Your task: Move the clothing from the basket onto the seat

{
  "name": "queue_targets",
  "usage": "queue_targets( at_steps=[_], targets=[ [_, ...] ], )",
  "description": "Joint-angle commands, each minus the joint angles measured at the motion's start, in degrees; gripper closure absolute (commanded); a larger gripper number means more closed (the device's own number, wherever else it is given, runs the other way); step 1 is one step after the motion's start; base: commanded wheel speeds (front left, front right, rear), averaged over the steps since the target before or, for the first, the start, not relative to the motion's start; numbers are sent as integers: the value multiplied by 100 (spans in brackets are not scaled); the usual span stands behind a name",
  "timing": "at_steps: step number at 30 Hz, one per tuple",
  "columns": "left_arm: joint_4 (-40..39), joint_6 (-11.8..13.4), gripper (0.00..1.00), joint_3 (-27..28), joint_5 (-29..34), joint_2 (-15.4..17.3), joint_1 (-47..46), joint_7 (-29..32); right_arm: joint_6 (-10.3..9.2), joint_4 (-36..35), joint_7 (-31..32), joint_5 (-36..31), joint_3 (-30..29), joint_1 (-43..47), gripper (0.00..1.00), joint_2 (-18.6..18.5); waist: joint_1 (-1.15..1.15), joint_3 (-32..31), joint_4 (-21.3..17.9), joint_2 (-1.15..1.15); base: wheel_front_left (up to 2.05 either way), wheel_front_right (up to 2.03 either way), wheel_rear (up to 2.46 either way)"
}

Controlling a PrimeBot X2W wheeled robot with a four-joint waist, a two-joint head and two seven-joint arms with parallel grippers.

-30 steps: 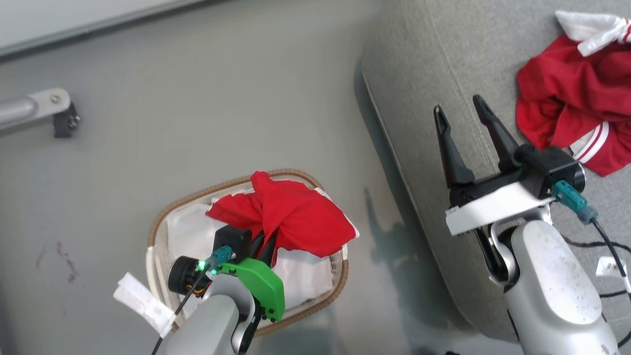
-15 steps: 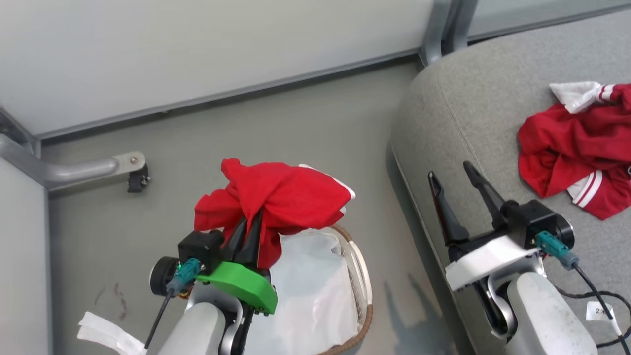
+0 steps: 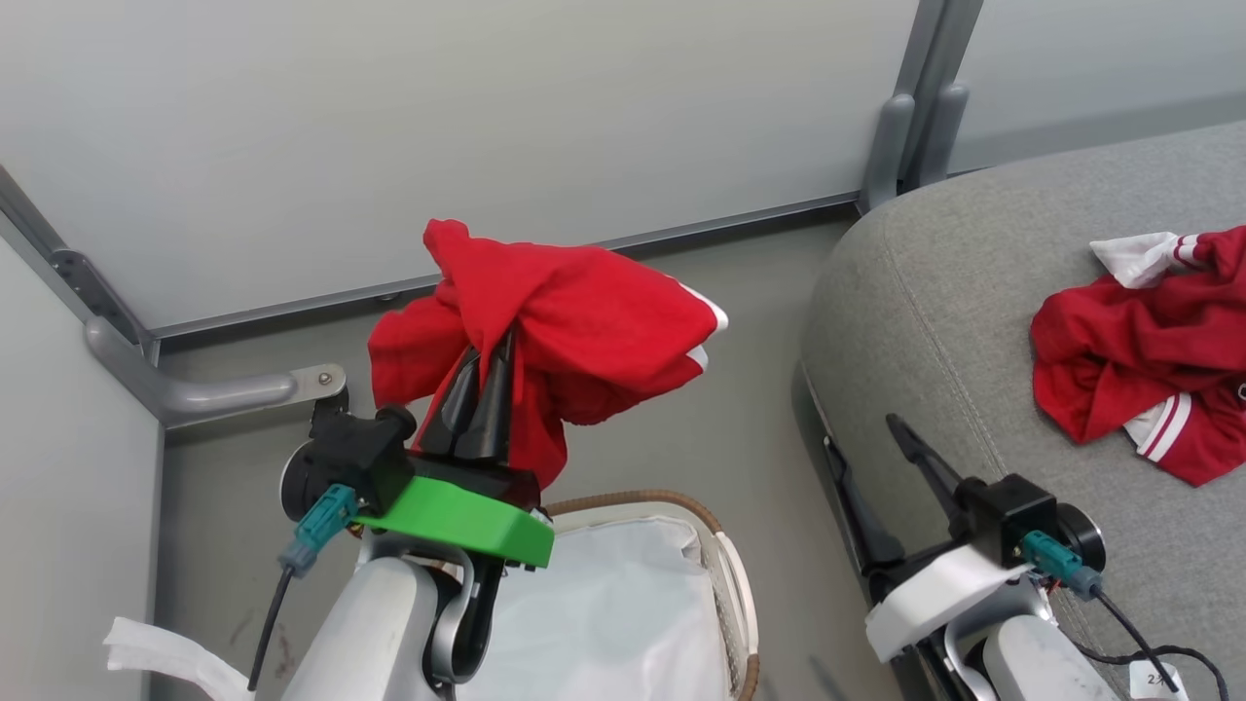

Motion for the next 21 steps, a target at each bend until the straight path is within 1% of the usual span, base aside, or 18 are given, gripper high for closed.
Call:
queue_targets(
  at_steps=[1,6,8,9,10,17,21],
  targets=[
    [-45,36,100,-14,1,10,6,-2,-8,36,-1,-39,83,102,0,-63,1,-39,20,0,0,0,0],
    [-131,76,100,-138,-82,10,5,-2,-8,127,-1,-104,530,21,0,-186,1,-30,56,0,0,0,0],
    [-145,90,100,-200,-112,10,-21,-2,-8,180,-2,-106,810,-71,0,-243,1,-11,91,0,0,0,0],
    [-137,91,100,-291,-163,11,-49,-2,-8,205,-1,-104,1159,-201,0,-279,1,10,132,0,0,0,0],
    [-133,99,100,-324,-172,11,-58,-3,-8,195,-1,-103,1271,-255,0,-282,1,20,150,0,0,0,0],
    [-61,128,100,-547,-272,11,-140,-2,-8,231,-1,-3,1963,-752,0,-195,1,75,277,0,0,0,0],
    [-55,134,100,-658,-286,10,-194,-2,-8,346,-1,175,2307,-938,0,-129,1,94,339,0,0,0,0]
  ],
)
